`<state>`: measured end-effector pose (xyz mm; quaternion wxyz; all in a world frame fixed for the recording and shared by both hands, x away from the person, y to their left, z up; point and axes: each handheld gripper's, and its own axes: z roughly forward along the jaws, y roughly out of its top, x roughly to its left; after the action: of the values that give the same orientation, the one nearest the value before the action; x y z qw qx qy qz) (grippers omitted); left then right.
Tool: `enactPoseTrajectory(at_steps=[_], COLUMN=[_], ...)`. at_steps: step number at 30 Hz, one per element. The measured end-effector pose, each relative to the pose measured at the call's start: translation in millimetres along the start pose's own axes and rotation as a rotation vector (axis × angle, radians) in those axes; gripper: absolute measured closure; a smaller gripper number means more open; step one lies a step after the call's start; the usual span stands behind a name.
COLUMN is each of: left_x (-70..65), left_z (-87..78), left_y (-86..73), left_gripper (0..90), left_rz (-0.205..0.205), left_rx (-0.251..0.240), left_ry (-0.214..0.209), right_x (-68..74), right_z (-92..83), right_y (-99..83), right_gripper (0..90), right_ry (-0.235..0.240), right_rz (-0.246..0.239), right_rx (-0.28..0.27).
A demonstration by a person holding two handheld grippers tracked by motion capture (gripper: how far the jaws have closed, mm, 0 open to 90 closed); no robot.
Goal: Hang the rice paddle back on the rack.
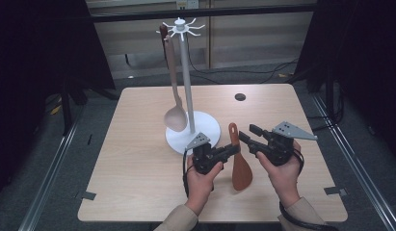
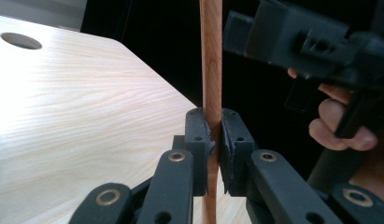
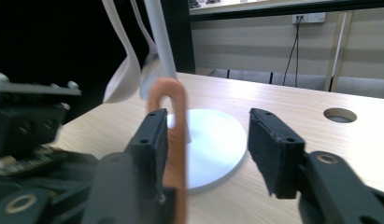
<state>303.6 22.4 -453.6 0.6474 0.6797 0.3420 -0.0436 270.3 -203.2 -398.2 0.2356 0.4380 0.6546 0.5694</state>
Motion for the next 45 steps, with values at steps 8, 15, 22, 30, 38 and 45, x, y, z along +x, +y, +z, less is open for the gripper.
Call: enactPoseTrajectory(at_steps=[8,15,22,30,38,45], left_x=[5.0,4.6,5.0,2.5,1.2,1.4], left_z=[-14.5,-22.5,-29.9,-35.6,-40.9,-46.6], left_y=[10.0,18.7,26.6,38.6,48.4,59.0], left_gripper=[82.9,82.8,82.8,82.8,82.8,82.8], left_rz=[0.013,0.033,0.046,0.066,0.066,0.075], left_rx=[-0.023,-0.034,-0.048,-0.073,-0.107,-0.143], left_ry=[0.014,0.006,-0.011,-0.024,-0.033,-0.044], right_x=[-17.5,-28.8,-35.3,-38.9,-37.3,-37.6], right_z=[4.7,8.7,7.2,7.4,7.8,7.7], right_y=[-12.9,-24.8,-29.5,-35.6,-36.9,-37.9], right_gripper=[30.4,24.0,19.4,11.1,9.7,9.6], right_ry=[-0.016,-0.041,-0.054,-0.048,-0.038,-0.048], right_rz=[-0.027,-0.032,-0.058,-0.067,-0.082,-0.095], right_rx=[0.056,0.136,0.143,0.187,0.202,0.217])
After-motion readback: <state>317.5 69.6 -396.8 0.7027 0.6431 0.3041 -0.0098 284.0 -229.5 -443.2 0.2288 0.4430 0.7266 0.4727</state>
